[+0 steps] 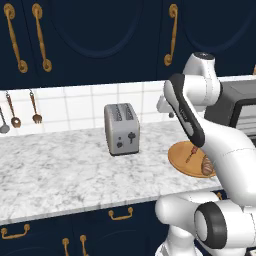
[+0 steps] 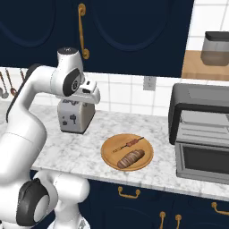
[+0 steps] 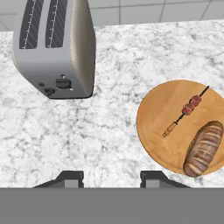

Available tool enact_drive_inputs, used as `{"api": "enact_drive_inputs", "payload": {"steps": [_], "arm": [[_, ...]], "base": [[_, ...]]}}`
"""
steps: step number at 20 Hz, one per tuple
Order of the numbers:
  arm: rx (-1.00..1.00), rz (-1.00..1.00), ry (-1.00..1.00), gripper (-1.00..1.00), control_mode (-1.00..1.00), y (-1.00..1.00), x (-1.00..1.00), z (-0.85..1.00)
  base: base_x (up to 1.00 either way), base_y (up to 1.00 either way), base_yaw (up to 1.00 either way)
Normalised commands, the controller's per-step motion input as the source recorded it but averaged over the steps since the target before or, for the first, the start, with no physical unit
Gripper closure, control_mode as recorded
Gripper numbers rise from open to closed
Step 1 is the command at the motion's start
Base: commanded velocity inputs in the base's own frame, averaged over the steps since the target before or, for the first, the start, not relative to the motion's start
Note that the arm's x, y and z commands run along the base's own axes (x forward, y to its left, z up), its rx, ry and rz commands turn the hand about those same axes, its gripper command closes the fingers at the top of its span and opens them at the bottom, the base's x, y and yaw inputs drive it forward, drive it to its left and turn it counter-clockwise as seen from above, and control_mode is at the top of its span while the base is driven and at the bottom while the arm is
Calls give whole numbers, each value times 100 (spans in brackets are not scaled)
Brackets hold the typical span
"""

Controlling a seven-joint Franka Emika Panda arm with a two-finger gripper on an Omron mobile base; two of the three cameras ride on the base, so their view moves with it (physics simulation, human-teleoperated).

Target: Pick up the kebab skewer and baguette bread, and place them inside the toaster oven. Close the toaster oven door and start by setting the timer.

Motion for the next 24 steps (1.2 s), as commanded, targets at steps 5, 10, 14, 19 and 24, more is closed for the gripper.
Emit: {"api": "enact_drive_inputs", "payload": {"steps": [5,10,14,19,24], "arm": [[0,0,0,-100,100,0,0,0],[0,0,0,-100,100,0,0,0],[0,0,0,-100,100,0,0,0],[0,0,0,-100,100,0,0,0],[0,0,0,-100,100,0,0,0]], "base": [[0,0,0],[0,-10,0],[-2,-89,0],[0,-89,0],[4,-43,0]]}}
